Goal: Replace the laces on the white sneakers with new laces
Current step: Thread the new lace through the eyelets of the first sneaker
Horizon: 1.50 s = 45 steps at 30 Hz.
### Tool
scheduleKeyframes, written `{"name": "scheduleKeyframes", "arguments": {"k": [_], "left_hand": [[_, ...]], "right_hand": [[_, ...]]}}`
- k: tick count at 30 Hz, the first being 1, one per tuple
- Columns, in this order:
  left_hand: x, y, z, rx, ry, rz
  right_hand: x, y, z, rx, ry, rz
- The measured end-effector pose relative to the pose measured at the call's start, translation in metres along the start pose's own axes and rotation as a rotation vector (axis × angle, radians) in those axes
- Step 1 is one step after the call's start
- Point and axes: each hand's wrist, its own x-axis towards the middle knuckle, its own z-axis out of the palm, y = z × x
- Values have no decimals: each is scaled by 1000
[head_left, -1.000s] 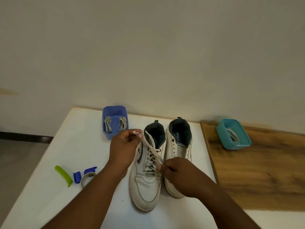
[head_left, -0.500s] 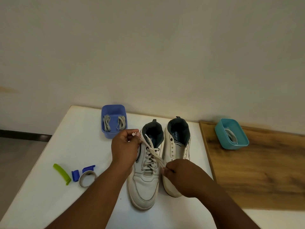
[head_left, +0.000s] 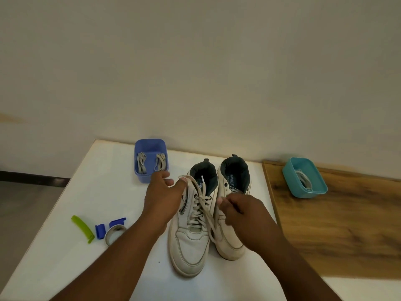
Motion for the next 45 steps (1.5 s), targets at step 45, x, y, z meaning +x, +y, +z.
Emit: {"name": "scheduleKeyframes", "arguments": {"k": [45], "left_hand": [[-21,-7,6,431,-184,354]], "right_hand": [[4,-4,40,41,40,-59]]}}
